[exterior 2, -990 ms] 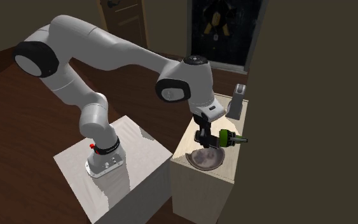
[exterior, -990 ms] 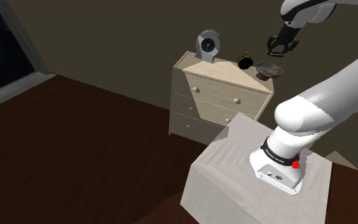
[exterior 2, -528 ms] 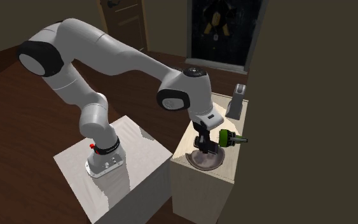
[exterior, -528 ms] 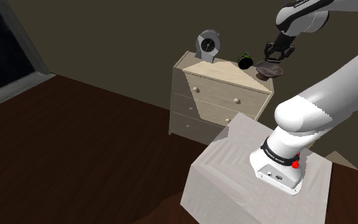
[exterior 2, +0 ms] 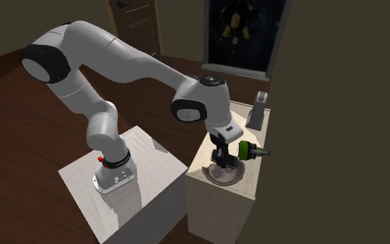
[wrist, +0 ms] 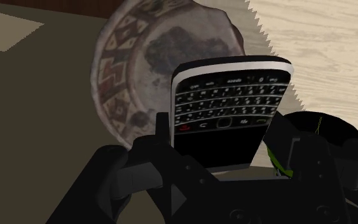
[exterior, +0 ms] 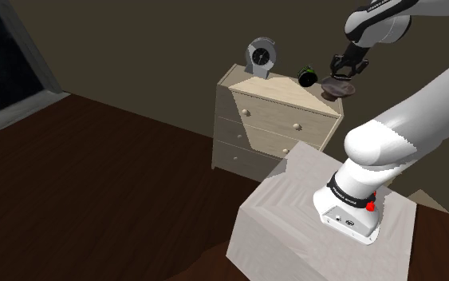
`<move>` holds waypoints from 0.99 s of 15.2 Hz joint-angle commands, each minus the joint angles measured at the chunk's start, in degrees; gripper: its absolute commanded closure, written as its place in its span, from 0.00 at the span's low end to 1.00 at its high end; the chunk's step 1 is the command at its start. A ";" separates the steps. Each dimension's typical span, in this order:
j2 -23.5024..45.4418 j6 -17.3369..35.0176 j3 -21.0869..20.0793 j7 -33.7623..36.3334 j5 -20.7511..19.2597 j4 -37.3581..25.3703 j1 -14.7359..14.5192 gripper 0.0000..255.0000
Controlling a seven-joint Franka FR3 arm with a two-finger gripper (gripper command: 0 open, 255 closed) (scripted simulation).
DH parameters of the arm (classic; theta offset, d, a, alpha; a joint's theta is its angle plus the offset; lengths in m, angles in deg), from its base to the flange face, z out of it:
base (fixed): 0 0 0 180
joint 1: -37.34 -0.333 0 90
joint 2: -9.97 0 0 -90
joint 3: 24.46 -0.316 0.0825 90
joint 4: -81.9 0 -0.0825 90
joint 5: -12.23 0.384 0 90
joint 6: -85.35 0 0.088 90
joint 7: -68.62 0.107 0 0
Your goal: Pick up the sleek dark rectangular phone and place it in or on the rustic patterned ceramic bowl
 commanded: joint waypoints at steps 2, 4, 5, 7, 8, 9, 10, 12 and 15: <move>0.00 0.01 0.00 0.00 0.00 0.00 0.00 0.00; 0.00 0.01 0.00 0.00 0.00 0.00 0.00 0.00; 0.00 0.01 0.00 0.00 0.00 0.00 0.00 0.00; -1.46 -2.05 -0.48 0.45 -0.57 -0.67 0.18 0.00; -2.82 -4.11 -0.95 0.84 -1.03 -1.42 0.33 0.00; -4.09 -6.16 -1.42 1.16 -1.41 -2.25 0.45 0.00; -5.01 -7.76 -1.81 1.37 -1.63 -2.95 0.56 0.00; -5.01 -7.76 -1.83 1.37 -1.63 -2.95 0.57 0.00; -5.01 -7.76 -1.83 1.37 -1.63 -2.95 0.58 0.00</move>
